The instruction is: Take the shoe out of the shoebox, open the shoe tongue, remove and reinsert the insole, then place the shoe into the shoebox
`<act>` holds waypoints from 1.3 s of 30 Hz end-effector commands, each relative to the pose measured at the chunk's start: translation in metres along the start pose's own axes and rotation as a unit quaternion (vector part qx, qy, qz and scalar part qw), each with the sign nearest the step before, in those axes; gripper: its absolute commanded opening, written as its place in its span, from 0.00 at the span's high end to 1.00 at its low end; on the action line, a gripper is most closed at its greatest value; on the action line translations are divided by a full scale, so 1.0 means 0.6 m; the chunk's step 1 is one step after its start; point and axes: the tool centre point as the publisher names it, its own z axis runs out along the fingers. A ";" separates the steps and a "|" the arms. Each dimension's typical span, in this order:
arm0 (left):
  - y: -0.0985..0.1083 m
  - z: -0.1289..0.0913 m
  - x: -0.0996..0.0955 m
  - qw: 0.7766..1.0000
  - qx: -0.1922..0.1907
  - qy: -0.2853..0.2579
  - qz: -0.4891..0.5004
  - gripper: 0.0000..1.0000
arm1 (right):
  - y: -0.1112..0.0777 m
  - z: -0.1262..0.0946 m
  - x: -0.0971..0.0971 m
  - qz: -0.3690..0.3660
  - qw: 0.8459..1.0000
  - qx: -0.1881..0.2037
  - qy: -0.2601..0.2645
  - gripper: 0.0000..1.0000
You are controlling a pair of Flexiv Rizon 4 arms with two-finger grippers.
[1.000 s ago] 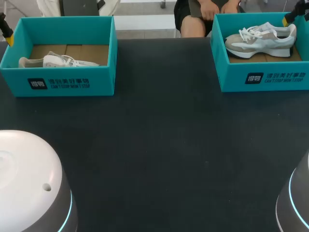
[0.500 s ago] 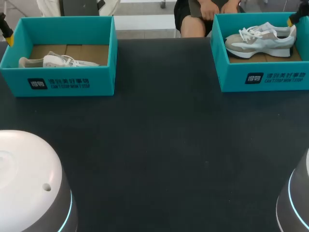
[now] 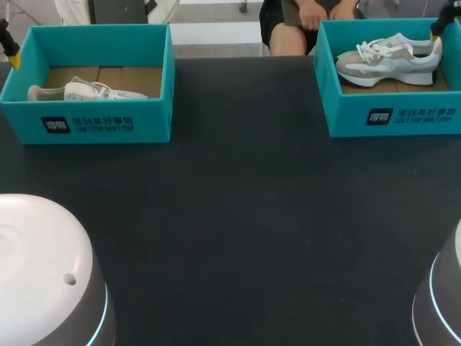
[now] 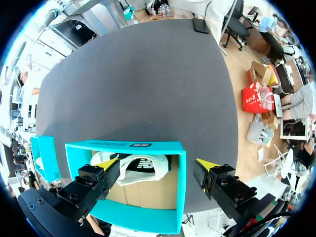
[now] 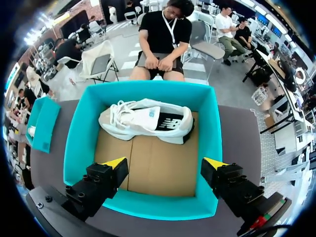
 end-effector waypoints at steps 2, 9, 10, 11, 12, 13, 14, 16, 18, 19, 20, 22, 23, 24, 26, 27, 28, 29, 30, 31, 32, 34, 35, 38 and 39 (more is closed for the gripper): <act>-0.002 -0.001 -0.001 1.000 -0.001 0.001 0.000 0.00 | 0.037 0.022 0.003 0.017 0.998 0.057 -0.009 0.00; -0.002 -0.001 -0.001 1.000 -0.001 0.001 0.000 0.00 | 0.037 0.022 0.003 0.017 0.998 0.057 -0.009 0.00; -0.002 -0.001 -0.001 1.000 -0.001 0.001 0.000 0.00 | 0.037 0.022 0.003 0.017 0.998 0.057 -0.009 0.00; -0.002 -0.001 -0.001 1.000 -0.001 0.001 0.000 0.00 | 0.037 0.022 0.003 0.017 0.998 0.057 -0.009 0.00; -0.002 -0.001 -0.001 1.000 -0.001 0.001 0.000 0.00 | 0.037 0.022 0.003 0.017 0.998 0.057 -0.009 0.00; -0.002 -0.001 -0.001 1.000 -0.001 0.001 0.000 0.00 | 0.037 0.022 0.003 0.017 0.998 0.057 -0.009 0.00; -0.002 -0.001 -0.001 1.000 -0.001 0.001 0.000 0.00 | 0.037 0.022 0.003 0.017 0.998 0.057 -0.009 0.00; -0.002 -0.001 -0.001 1.000 -0.001 0.001 0.000 0.00 | 0.037 0.022 0.003 0.017 0.998 0.057 -0.009 0.00; -0.002 -0.001 -0.001 1.000 -0.001 0.001 0.000 0.00 | 0.041 0.039 0.000 0.030 0.997 0.072 -0.025 0.00; -0.002 -0.001 -0.001 1.000 -0.001 0.001 0.000 0.00 | 0.044 0.047 -0.001 0.046 0.995 0.082 -0.030 0.00; -0.002 -0.001 -0.001 1.000 -0.001 0.001 0.000 0.00 | 0.047 0.055 -0.004 0.056 0.994 0.085 -0.042 0.00; -0.002 -0.001 -0.001 1.000 -0.001 0.001 0.000 0.00 | 0.052 0.069 -0.010 0.080 0.990 0.094 -0.068 0.00; -0.002 -0.001 -0.001 1.000 -0.001 0.001 0.000 0.00 | 0.055 0.075 -0.013 0.092 0.989 0.091 -0.074 0.00; -0.002 -0.001 -0.001 1.000 -0.001 0.001 0.000 0.00 | 0.058 0.082 -0.016 0.100 0.988 0.087 -0.072 0.00; -0.002 -0.001 -0.001 1.000 -0.001 0.001 0.000 0.00 | 0.065 0.095 -0.024 0.124 0.986 0.078 -0.082 0.00; -0.002 -0.001 -0.001 1.000 -0.001 0.001 0.000 0.00 | 0.070 0.101 -0.027 0.126 0.985 0.079 -0.085 0.00; -0.002 -0.001 -0.001 1.000 -0.001 0.001 0.000 0.00 | 0.074 0.108 -0.032 0.129 0.984 0.080 -0.096 0.00; -0.002 -0.001 -0.001 1.000 -0.001 0.001 0.000 0.00 | 0.080 0.112 -0.035 0.130 0.984 0.077 -0.095 0.11; -0.002 -0.001 -0.001 1.000 -0.001 0.001 0.000 0.00 | 0.085 0.116 -0.037 0.132 0.984 0.079 -0.092 0.26; -0.002 -0.001 -0.001 1.000 -0.001 0.001 0.000 0.00 | 0.089 0.120 -0.040 0.132 0.984 0.079 -0.092 0.27; -0.002 -0.001 -0.001 1.000 -0.001 0.001 0.000 0.00 | 0.092 0.125 -0.043 0.132 0.984 0.080 -0.092 0.38; -0.002 -0.001 -0.001 1.000 -0.001 0.001 0.000 0.00 | 0.096 0.133 -0.048 0.131 0.983 0.085 -0.093 0.40; -0.002 -0.001 -0.001 1.000 -0.001 0.001 0.000 0.00 | 0.099 0.137 -0.049 0.127 0.984 0.089 -0.093 0.40; -0.002 -0.001 -0.001 1.000 -0.001 0.001 0.000 0.00 | 0.102 0.147 -0.052 0.119 0.984 0.096 -0.093 0.44; -0.002 -0.001 -0.001 1.000 -0.001 0.001 0.000 0.00 | 0.103 0.150 -0.053 0.118 0.984 0.098 -0.092 0.38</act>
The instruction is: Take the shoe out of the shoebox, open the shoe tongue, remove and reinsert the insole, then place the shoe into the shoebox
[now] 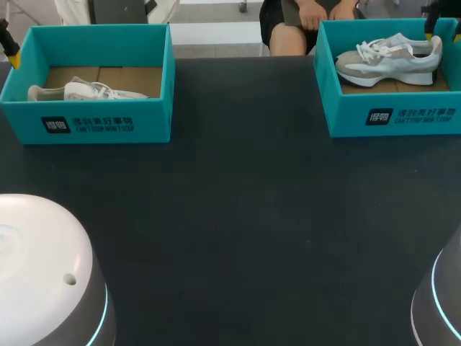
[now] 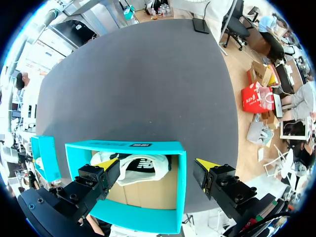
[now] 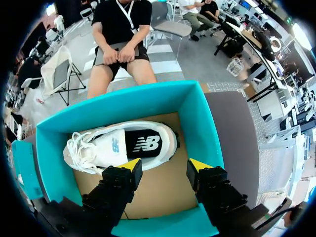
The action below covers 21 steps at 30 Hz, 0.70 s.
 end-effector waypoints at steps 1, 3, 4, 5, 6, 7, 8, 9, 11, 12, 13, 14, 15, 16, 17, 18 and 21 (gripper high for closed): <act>-0.002 -0.001 -0.001 1.000 -0.001 0.001 0.000 0.00 | 0.026 0.022 0.002 -0.006 1.000 0.028 0.003 0.38; -0.002 -0.001 -0.001 1.000 -0.001 0.001 0.000 0.00 | 0.028 0.029 0.002 -0.014 0.999 0.036 0.001 0.40; -0.002 -0.001 -0.001 1.000 -0.001 0.001 0.000 0.00 | 0.030 0.031 0.002 -0.014 0.999 0.037 0.000 0.39; -0.002 -0.001 -0.001 1.000 -0.001 0.001 0.000 0.00 | 0.032 0.032 0.002 -0.016 0.999 0.039 -0.001 0.38; -0.002 -0.001 -0.001 1.000 -0.001 0.001 0.000 0.00 | 0.034 0.034 0.002 -0.017 0.999 0.040 -0.003 0.36; -0.002 -0.001 -0.001 1.000 -0.001 0.001 0.000 0.00 | 0.037 0.038 0.001 -0.019 0.999 0.042 -0.005 0.38; -0.002 -0.001 -0.001 1.000 -0.001 0.001 0.000 0.00 | 0.039 0.042 0.000 -0.022 0.999 0.044 -0.009 0.37; -0.002 -0.001 -0.001 1.000 -0.001 0.001 0.000 0.00 | 0.041 0.047 -0.001 -0.024 0.999 0.047 -0.010 0.38; -0.002 -0.001 -0.001 1.000 -0.001 0.001 0.000 0.00 | 0.044 0.055 -0.004 -0.031 0.998 0.053 -0.014 0.41; -0.002 -0.001 -0.001 1.000 -0.001 0.001 0.000 0.00 | 0.045 0.060 -0.006 -0.035 0.998 0.055 -0.016 0.42; -0.002 -0.001 -0.001 1.000 -0.001 0.001 0.000 0.00 | 0.046 0.065 -0.008 -0.037 0.998 0.057 -0.015 0.43; -0.002 -0.001 -0.001 1.000 -0.001 0.001 0.000 0.00 | 0.046 0.070 -0.010 -0.042 0.997 0.056 -0.015 0.41; -0.002 -0.001 -0.001 1.000 -0.001 0.001 0.000 0.00 | 0.046 0.074 -0.012 -0.047 0.997 0.060 -0.014 0.39; -0.002 -0.001 -0.001 1.000 -0.001 0.001 0.000 0.00 | 0.046 0.078 -0.013 -0.055 0.996 0.064 -0.017 0.39; -0.002 -0.001 -0.001 1.000 -0.001 0.001 0.000 0.00 | 0.045 0.082 -0.015 -0.056 0.996 0.065 -0.022 0.39; -0.002 -0.001 -0.001 1.000 -0.001 0.001 0.000 0.00 | 0.044 0.086 -0.017 -0.057 0.996 0.071 -0.021 0.40; -0.002 -0.001 -0.001 1.000 -0.001 0.001 0.000 0.00 | 0.041 0.099 -0.018 -0.063 0.995 0.080 -0.022 0.42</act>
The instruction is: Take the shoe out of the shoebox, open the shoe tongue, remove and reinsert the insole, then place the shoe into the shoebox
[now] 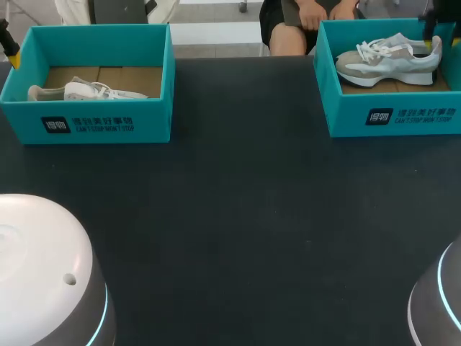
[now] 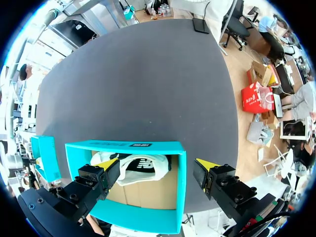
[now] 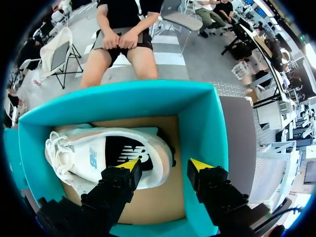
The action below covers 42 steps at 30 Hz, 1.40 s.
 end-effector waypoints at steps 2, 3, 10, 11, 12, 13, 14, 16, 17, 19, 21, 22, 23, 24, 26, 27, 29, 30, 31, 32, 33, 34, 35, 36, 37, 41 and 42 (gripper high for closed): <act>-0.002 -0.001 -0.001 1.000 -0.001 0.001 0.000 0.00 | 0.017 0.028 0.002 -0.018 0.999 0.040 -0.008 0.40; -0.002 -0.001 -0.001 1.000 -0.001 0.001 0.000 0.00 | 0.018 0.031 0.004 -0.025 0.999 0.040 -0.008 0.39; -0.002 -0.001 -0.001 1.000 -0.001 0.001 0.000 0.00 | 0.025 0.054 0.002 -0.022 0.998 0.056 -0.009 0.38; -0.002 -0.001 -0.001 1.000 -0.001 0.001 0.000 0.00 | 0.025 0.057 0.002 -0.021 0.998 0.060 -0.009 0.38; -0.002 -0.001 -0.001 1.000 -0.001 0.001 0.000 0.00 | 0.026 0.059 0.002 -0.024 0.998 0.064 -0.014 0.38; -0.002 -0.001 -0.001 1.000 -0.001 0.001 0.000 0.00 | 0.026 0.062 0.002 -0.025 0.997 0.065 -0.014 0.37; -0.002 -0.001 -0.001 1.000 -0.001 0.001 0.000 0.00 | 0.027 0.066 0.002 -0.028 0.997 0.069 -0.015 0.40; -0.002 -0.001 -0.001 1.000 -0.001 0.001 0.000 0.00 | 0.028 0.070 0.001 -0.034 0.997 0.073 -0.022 0.50; -0.002 -0.001 -0.001 1.000 -0.001 0.001 0.000 0.00 | 0.028 0.072 0.000 -0.032 0.997 0.074 -0.022 0.52; -0.002 -0.001 -0.001 1.000 -0.001 0.001 0.000 0.00 | 0.028 0.074 -0.002 -0.036 0.996 0.080 -0.032 0.57; -0.002 -0.001 -0.001 1.000 -0.001 0.001 0.000 0.00 | 0.027 0.074 -0.005 -0.034 0.995 0.082 -0.035 0.76; -0.002 -0.001 -0.001 1.000 -0.001 0.001 0.000 0.00 | 0.026 0.073 -0.006 -0.036 0.995 0.083 -0.040 0.93; -0.002 -0.001 -0.001 1.000 -0.001 0.001 0.000 0.00 | 0.025 0.071 -0.006 -0.037 0.995 0.083 -0.040 1.00; -0.002 -0.001 -0.001 1.000 -0.001 0.001 0.000 0.00 | 0.023 0.067 -0.006 -0.038 0.995 0.083 -0.039 1.00; -0.002 -0.001 -0.001 1.000 -0.001 0.001 0.000 0.00 | 0.020 0.064 -0.010 -0.038 0.995 0.084 -0.041 1.00; -0.002 -0.001 -0.001 1.000 -0.001 0.001 0.000 0.00 | 0.018 0.060 -0.013 -0.032 0.996 0.078 -0.040 1.00; -0.002 -0.001 -0.001 1.000 -0.001 0.001 0.000 0.00 | 0.013 0.041 -0.014 -0.029 0.996 0.070 -0.037 1.00; -0.002 -0.001 -0.001 1.000 -0.001 0.001 0.000 0.00 | 0.011 0.035 -0.017 -0.028 0.997 0.067 -0.034 1.00; -0.002 -0.001 -0.001 1.000 -0.001 0.001 0.000 0.00 | 0.007 0.026 -0.019 -0.028 0.997 0.067 -0.034 1.00; -0.002 -0.001 -0.001 1.000 -0.001 0.001 0.000 0.00 | 0.003 0.016 -0.021 -0.033 0.997 0.065 -0.034 1.00; -0.002 -0.001 -0.001 1.000 -0.001 0.001 0.000 0.00 | 0.000 0.004 -0.023 -0.036 0.997 0.062 -0.032 1.00; -0.002 -0.001 -0.001 1.000 -0.001 0.001 0.000 0.00 | -0.003 -0.007 -0.027 -0.036 0.997 0.057 -0.032 1.00; -0.002 -0.001 -0.001 1.000 -0.001 0.001 0.000 0.00 | -0.007 -0.021 -0.030 -0.038 0.997 0.054 -0.029 1.00; -0.002 -0.001 -0.001 1.000 -0.001 0.001 0.000 0.00 | -0.011 -0.041 -0.029 -0.041 0.998 0.045 -0.024 1.00; -0.002 -0.001 -0.001 1.000 -0.001 0.001 0.000 0.00 | -0.014 -0.058 -0.031 -0.045 0.998 0.040 -0.021 1.00; -0.002 -0.001 -0.001 1.000 -0.001 0.001 0.000 0.00 | -0.025 -0.124 -0.041 -0.065 0.997 0.021 -0.031 1.00; -0.002 -0.001 -0.001 1.000 -0.001 0.001 0.000 0.00 | -0.028 -0.139 -0.043 -0.073 0.997 0.017 -0.032 1.00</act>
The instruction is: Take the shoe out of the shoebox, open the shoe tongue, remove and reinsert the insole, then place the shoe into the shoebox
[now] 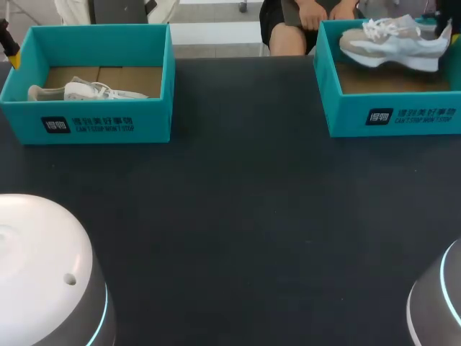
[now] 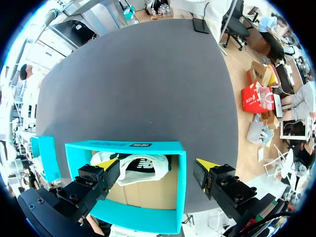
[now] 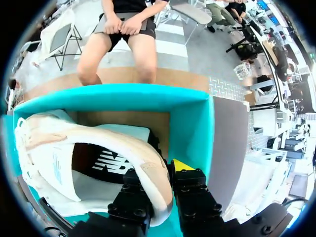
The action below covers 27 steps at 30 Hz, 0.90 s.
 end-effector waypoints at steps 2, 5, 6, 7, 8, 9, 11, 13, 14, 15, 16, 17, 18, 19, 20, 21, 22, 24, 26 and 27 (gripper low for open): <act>-0.002 0.000 -0.001 1.000 -0.001 0.001 0.000 0.00 | -0.063 -0.136 -0.007 -0.015 0.999 -0.041 -0.018 1.00; -0.002 0.000 -0.001 1.000 -0.001 0.001 0.000 0.00 | -0.079 -0.182 -0.003 -0.024 0.998 -0.047 -0.017 1.00; -0.002 0.000 -0.001 1.000 -0.001 0.001 0.000 0.00 | -0.085 -0.197 -0.001 -0.029 0.998 -0.050 -0.018 1.00; -0.002 0.000 -0.001 1.000 -0.001 0.001 0.000 0.00 | -0.092 -0.211 0.004 -0.032 0.998 -0.051 -0.019 1.00; -0.002 0.000 -0.001 1.000 -0.001 0.001 0.000 0.00 | -0.097 -0.219 0.005 -0.033 0.998 -0.052 -0.019 1.00; -0.002 0.000 -0.001 1.000 -0.001 0.001 0.000 0.00 | -0.103 -0.230 0.010 -0.033 0.998 -0.053 -0.021 1.00; -0.002 0.000 -0.001 1.000 -0.001 0.001 0.000 0.00 | -0.116 -0.253 0.022 -0.040 0.997 -0.058 -0.026 1.00; -0.002 0.000 -0.001 1.000 -0.001 0.001 0.000 0.00 | -0.131 -0.272 0.030 -0.042 0.997 -0.063 -0.026 1.00; -0.002 0.000 -0.001 1.000 -0.001 0.001 0.000 0.00 | -0.139 -0.282 0.034 -0.048 0.997 -0.058 -0.036 1.00; -0.002 0.000 -0.001 1.000 -0.001 0.001 0.000 0.00 | -0.147 -0.291 0.037 -0.047 0.996 -0.058 -0.040 1.00; -0.002 0.000 -0.001 1.000 -0.001 0.001 0.000 0.00 | -0.155 -0.301 0.042 -0.046 0.996 -0.059 -0.040 1.00; -0.002 0.000 -0.001 1.000 -0.001 0.001 0.000 0.00 | -0.162 -0.310 0.047 -0.049 0.996 -0.064 -0.042 1.00; -0.002 0.000 -0.001 1.000 -0.001 0.001 0.000 0.00 | -0.168 -0.317 0.051 -0.049 0.996 -0.065 -0.041 1.00; -0.002 0.000 -0.001 1.000 -0.001 0.001 0.000 0.00 | -0.175 -0.325 0.056 -0.048 0.996 -0.063 -0.045 1.00; -0.002 0.000 -0.001 1.000 -0.001 0.001 0.000 0.00 | -0.182 -0.329 0.058 -0.050 0.996 -0.059 -0.053 1.00; -0.002 0.000 -0.001 1.000 -0.001 0.001 0.000 0.00 | -0.189 -0.333 0.060 -0.047 0.996 -0.058 -0.054 1.00; -0.002 0.000 -0.001 1.000 -0.001 0.001 0.000 0.00 | -0.195 -0.339 0.064 -0.048 0.996 -0.058 -0.053 1.00; -0.002 0.000 -0.001 1.000 -0.001 0.001 0.000 0.00 | -0.204 -0.346 0.069 -0.034 0.996 -0.058 -0.051 1.00; -0.002 0.000 -0.001 1.000 -0.001 0.001 0.000 0.00 | -0.204 -0.346 0.069 -0.034 0.996 -0.058 -0.051 1.00; -0.002 0.000 -0.001 1.000 -0.001 0.001 0.000 0.00 | -0.204 -0.346 0.069 -0.034 0.996 -0.058 -0.051 1.00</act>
